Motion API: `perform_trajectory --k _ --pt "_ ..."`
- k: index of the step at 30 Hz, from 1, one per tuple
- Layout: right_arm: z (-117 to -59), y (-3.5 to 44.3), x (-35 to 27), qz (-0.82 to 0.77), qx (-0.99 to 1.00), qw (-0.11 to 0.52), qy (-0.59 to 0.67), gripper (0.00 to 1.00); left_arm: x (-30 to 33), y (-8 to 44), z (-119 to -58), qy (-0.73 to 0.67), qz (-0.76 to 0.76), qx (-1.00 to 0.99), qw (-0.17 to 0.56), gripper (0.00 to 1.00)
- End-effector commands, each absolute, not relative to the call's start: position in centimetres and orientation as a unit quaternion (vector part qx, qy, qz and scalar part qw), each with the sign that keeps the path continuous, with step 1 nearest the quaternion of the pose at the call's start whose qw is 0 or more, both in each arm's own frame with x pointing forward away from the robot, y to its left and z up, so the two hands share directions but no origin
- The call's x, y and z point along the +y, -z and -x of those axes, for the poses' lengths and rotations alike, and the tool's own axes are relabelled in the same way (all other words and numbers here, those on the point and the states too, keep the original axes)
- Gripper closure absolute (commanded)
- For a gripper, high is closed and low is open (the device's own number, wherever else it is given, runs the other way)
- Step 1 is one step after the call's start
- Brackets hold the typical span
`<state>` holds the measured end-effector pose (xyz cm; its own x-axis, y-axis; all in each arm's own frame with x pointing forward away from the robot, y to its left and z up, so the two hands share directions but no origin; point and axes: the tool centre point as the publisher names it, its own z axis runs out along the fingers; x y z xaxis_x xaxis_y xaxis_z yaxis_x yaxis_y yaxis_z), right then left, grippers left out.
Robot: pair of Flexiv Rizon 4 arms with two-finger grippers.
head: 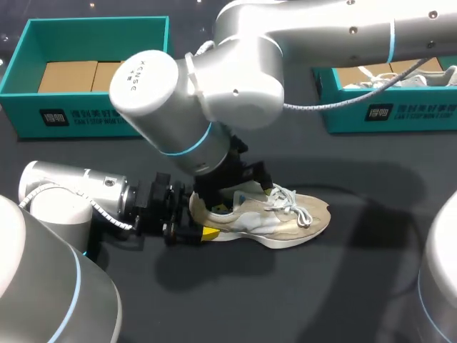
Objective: Take the shoe out of the shoebox, open the shoe tongue, remove and reinsert the insole, then place the shoe into the shoebox
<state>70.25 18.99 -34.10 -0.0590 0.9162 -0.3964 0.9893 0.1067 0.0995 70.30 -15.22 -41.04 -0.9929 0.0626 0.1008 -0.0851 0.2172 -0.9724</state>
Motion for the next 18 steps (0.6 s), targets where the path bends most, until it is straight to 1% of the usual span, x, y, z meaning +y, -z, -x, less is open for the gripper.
perform_trajectory --k 1,10,18 --pt "-69.7 34.5 19.6 -0.801 0.551 0.222 0.069 0.0 -15.3 41.4 -70.3 -0.625 -0.008 -0.778 0.058 1.0" --pt "-69.5 34.9 18.1 -0.814 0.534 0.217 0.071 0.0 -15.3 41.4 -70.3 -0.625 -0.008 -0.778 0.058 1.0" --pt "-69.2 34.4 16.8 -0.824 0.518 0.218 0.075 0.0 -15.3 41.4 -70.3 -0.625 -0.008 -0.778 0.058 1.0"
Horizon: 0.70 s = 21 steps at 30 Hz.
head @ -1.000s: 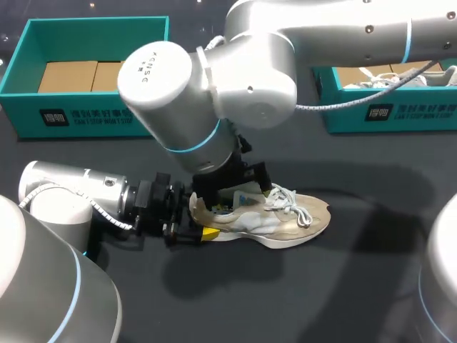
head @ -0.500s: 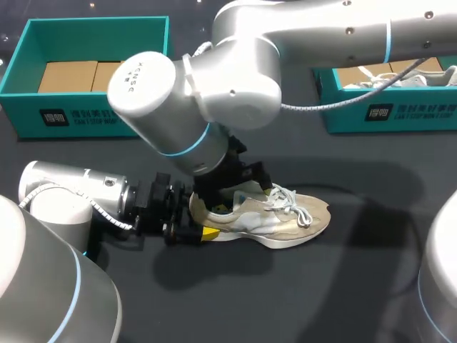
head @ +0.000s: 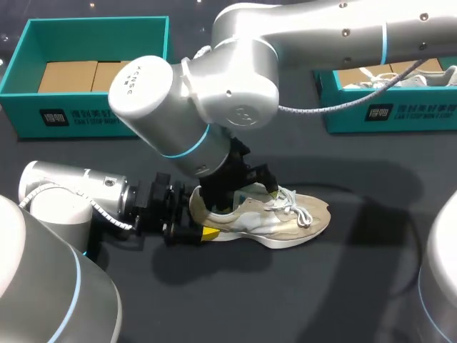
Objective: Take the shoe out of the shoebox, open the shoe tongue, remove and reinsert the insole, then place the shoe into the shoebox
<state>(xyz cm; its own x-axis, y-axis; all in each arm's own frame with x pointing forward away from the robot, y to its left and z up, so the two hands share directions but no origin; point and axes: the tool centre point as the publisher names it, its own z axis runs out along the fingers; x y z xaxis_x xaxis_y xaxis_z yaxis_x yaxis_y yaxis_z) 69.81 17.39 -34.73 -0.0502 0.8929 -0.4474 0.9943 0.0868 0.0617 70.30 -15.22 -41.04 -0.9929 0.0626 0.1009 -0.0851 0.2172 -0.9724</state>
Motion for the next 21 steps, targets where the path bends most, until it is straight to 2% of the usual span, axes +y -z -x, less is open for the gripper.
perform_trajectory --k 1,21 --pt "-69.2 34.2 16.7 -0.825 0.516 0.218 0.077 0.0 -15.3 41.4 -70.3 -0.625 -0.008 -0.778 0.058 1.0" --pt "-69.7 31.9 14.2 -0.834 0.517 0.169 0.096 0.0 -15.3 41.4 -70.3 -0.625 -0.008 -0.778 0.058 1.0"
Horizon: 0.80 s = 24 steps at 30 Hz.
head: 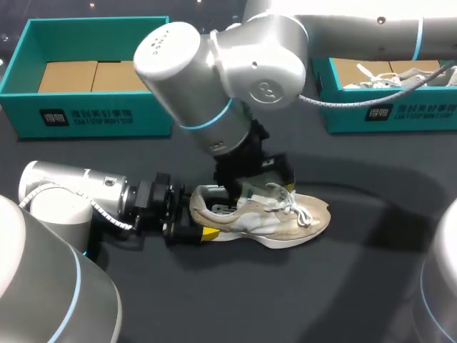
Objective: Take the shoe out of the shoebox, open the shoe tongue, remove and reinsert the insole, then place the shoe into the shoebox
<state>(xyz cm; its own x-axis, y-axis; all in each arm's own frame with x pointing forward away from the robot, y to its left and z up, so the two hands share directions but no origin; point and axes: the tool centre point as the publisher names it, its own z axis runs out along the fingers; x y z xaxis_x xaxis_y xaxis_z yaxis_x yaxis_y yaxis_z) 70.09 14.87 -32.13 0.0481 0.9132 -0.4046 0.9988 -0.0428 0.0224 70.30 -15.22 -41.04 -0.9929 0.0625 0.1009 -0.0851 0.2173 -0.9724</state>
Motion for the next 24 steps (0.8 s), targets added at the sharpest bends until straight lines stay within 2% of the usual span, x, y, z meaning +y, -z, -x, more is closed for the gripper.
perform_trajectory --k 1,14,15,16,17,19,22,24 --pt "-69.6 32.0 14.3 -0.833 0.519 0.168 0.095 0.0 -15.3 41.4 -70.3 -0.625 -0.008 -0.778 0.058 1.0" --pt "-68.4 32.3 17.1 -0.819 0.546 0.15 0.094 0.0 -15.3 41.4 -70.3 -0.625 -0.008 -0.778 0.058 1.0" --pt "-68.3 32.2 17.2 -0.818 0.546 0.15 0.095 0.04 -15.3 41.4 -70.3 -0.625 -0.008 -0.778 0.058 1.0" --pt "-68.2 32.1 17.2 -0.818 0.547 0.151 0.096 0.14 -15.3 41.4 -70.3 -0.625 -0.008 -0.778 0.058 1.0" --pt "-68.1 31.9 17.2 -0.817 0.547 0.152 0.097 0.31 -15.3 41.4 -70.3 -0.625 -0.008 -0.778 0.058 1.0" --pt "-67.9 31.7 17.3 -0.818 0.547 0.152 0.098 0.5 -15.3 41.4 -70.3 -0.625 -0.008 -0.778 0.058 1.0" --pt "-67.9 31.7 17.3 -0.815 0.55 0.15 0.102 0.56 -15.3 41.4 -70.3 -0.625 -0.008 -0.778 0.058 1.0" --pt "-67.9 31.7 17.3 -0.815 0.551 0.147 0.103 0.56 -15.3 41.4 -70.3 -0.625 -0.008 -0.778 0.058 1.0"
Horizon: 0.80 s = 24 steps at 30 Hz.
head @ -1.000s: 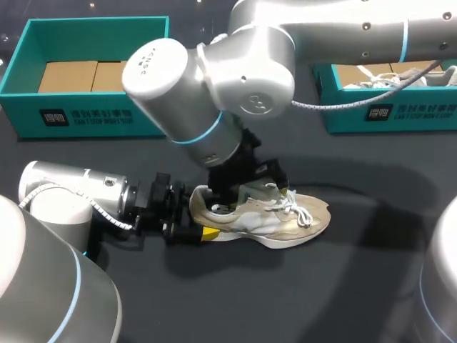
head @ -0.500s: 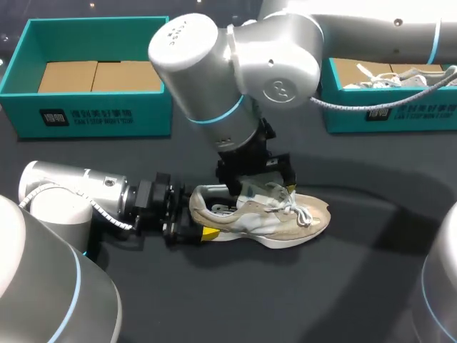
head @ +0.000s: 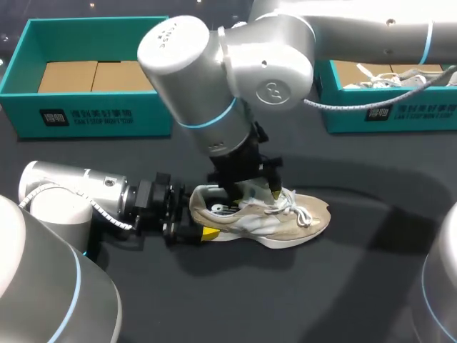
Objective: Take the shoe out of the shoebox, open the shoe tongue, remove and reinsert the insole, then place the shoe into the shoebox
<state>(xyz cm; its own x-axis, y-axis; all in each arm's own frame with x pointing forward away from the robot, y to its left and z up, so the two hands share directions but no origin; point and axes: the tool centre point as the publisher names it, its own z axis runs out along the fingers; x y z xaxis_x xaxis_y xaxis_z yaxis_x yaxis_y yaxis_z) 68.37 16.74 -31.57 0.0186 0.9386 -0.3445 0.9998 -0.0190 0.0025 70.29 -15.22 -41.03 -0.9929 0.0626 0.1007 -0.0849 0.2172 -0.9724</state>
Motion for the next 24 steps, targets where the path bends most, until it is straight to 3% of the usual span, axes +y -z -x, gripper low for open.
perform_trajectory --k 1,8,11,12,19,24 --pt "-67.9 31.8 17.3 -0.814 0.553 0.143 0.104 0.56 -15.3 41.4 -70.3 -0.625 -0.008 -0.778 0.058 1.0" --pt "-68.1 31.7 17.5 -0.809 0.563 0.126 0.115 0.65 -15.3 41.4 -70.3 -0.625 -0.008 -0.778 0.058 1.0" --pt "-68.2 31.4 17.3 -0.803 0.573 0.115 0.116 0.97 -15.3 41.4 -70.3 -0.625 -0.008 -0.778 0.058 1.0" --pt "-68.2 31.2 17.1 -0.8 0.578 0.112 0.115 1.0 -15.3 41.4 -70.3 -0.625 -0.008 -0.778 0.058 1.0" --pt "-68.4 30.5 14.7 -0.754 0.65 0.054 0.08 1.0 -15.3 41.4 -70.3 -0.625 -0.008 -0.778 0.058 1.0" --pt "-68.3 30.7 14.3 -0.77 0.629 0.045 0.095 1.0 -15.3 41.4 -70.3 -0.625 -0.008 -0.778 0.058 1.0"
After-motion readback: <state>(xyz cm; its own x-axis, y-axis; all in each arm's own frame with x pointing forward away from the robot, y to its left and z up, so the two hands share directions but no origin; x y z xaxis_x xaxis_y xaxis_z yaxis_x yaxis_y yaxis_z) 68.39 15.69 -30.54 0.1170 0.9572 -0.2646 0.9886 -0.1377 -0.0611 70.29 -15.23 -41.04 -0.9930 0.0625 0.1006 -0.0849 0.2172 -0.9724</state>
